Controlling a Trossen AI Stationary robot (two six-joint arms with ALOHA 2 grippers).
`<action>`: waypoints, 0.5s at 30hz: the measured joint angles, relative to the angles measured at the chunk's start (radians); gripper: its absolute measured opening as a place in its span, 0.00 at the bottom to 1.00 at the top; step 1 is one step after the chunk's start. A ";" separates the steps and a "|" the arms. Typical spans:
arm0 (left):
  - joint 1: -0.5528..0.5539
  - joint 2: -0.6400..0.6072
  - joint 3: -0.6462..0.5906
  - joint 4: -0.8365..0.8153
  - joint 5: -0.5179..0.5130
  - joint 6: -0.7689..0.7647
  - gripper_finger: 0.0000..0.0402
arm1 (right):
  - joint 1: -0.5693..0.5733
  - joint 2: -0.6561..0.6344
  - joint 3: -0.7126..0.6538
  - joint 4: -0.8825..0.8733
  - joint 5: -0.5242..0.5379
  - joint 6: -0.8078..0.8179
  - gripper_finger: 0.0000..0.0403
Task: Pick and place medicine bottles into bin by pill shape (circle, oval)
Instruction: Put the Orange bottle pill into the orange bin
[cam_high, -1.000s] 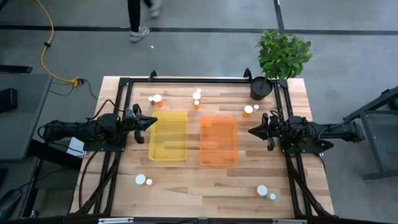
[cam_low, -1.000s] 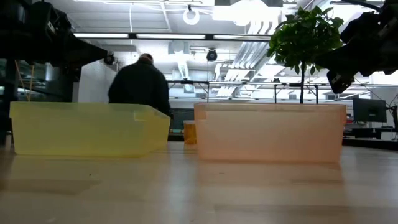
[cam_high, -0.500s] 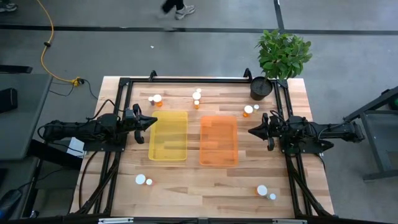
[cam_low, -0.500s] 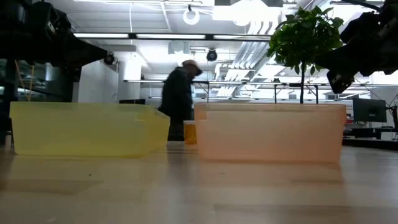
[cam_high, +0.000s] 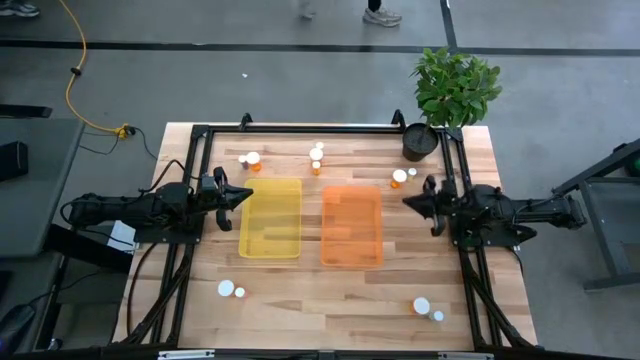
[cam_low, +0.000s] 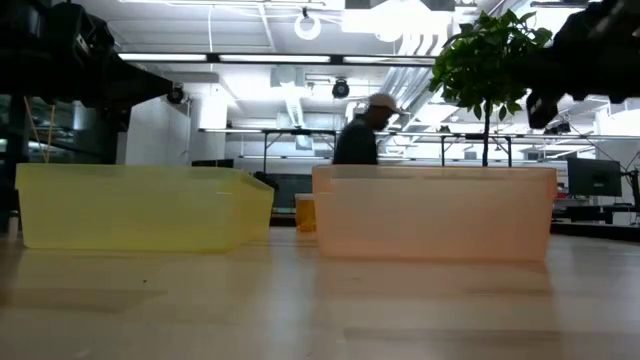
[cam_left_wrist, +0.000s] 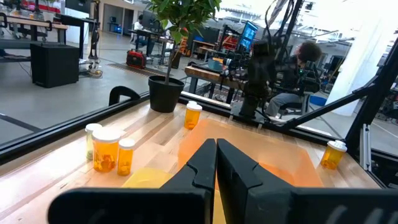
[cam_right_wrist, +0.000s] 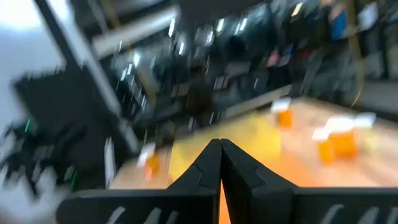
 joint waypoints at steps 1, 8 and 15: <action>0.000 0.000 0.000 0.000 0.000 0.000 0.01 | 0.000 0.000 0.000 0.038 0.033 -0.005 0.00; 0.000 0.000 0.000 0.000 0.000 0.000 0.01 | 0.000 0.026 0.000 0.305 0.207 -0.073 0.00; 0.000 0.000 0.000 0.000 0.000 0.000 0.01 | 0.000 0.156 0.072 0.213 0.354 -0.116 0.17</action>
